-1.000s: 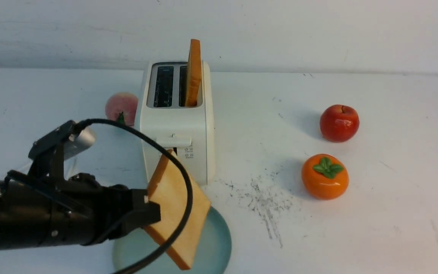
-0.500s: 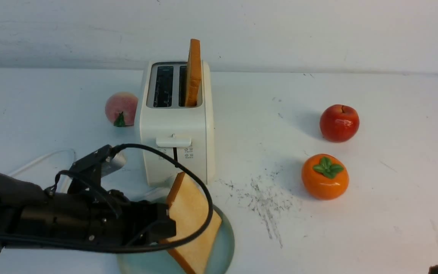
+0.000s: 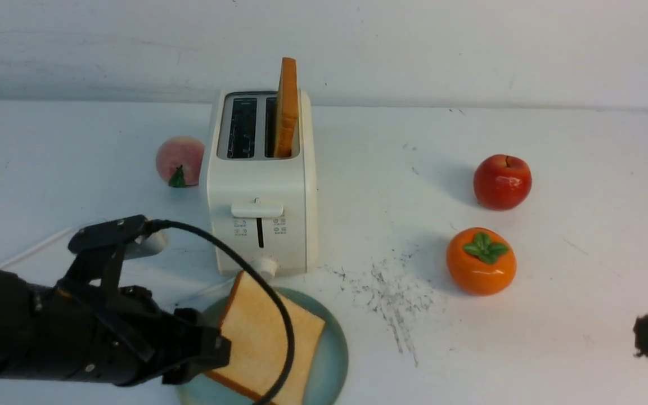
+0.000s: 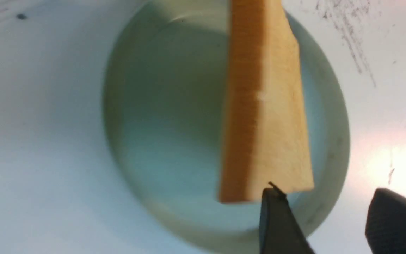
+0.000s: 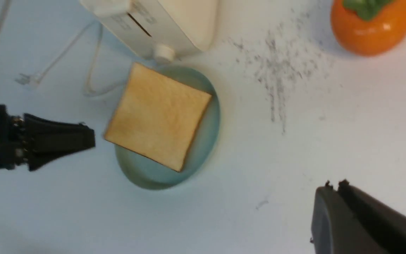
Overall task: Take toasted bread from bread machine on white table place on plate.
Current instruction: 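Place the slice of bread on the plate with the left gripper, then grasp the toast slice in the toaster and pull it up out of the slot with the right gripper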
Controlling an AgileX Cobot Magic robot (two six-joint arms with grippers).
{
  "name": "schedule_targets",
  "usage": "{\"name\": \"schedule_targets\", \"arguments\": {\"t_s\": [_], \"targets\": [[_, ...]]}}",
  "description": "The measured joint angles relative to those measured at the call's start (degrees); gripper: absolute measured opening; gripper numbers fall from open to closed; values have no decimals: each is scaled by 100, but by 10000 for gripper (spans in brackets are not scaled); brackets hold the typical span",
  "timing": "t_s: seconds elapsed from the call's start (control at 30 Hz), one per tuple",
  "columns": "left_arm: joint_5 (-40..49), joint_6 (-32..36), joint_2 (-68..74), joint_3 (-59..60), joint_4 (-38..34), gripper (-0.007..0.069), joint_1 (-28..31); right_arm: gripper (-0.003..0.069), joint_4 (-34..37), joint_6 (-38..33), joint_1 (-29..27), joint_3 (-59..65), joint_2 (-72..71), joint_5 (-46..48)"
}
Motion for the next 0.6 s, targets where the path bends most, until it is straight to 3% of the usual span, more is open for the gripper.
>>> {"name": "schedule_targets", "arguments": {"t_s": [0.1,0.13,0.17,0.33,0.53,0.6], "targets": [[416,-1374,-469,0,1459,279,0,22,435,-411,0,-562,80,234],[448,-1560,-504,0,1560,276,0,22,512,-482,0,-600,106,247],[736,-2259,-825,0,2463,251,0,22,820,-753,0,-891,236,344],[1738,-3987,-1762,-130,4231,161,0,22,1842,-1553,4,-1600,892,443],[2260,-4455,-2996,-349,4785,-10,0,22,1845,-1741,336,-2252,1956,302],[2287,-4487,-3422,-368,4791,-14,0,22,1610,-1727,649,-2458,2333,86]]}}
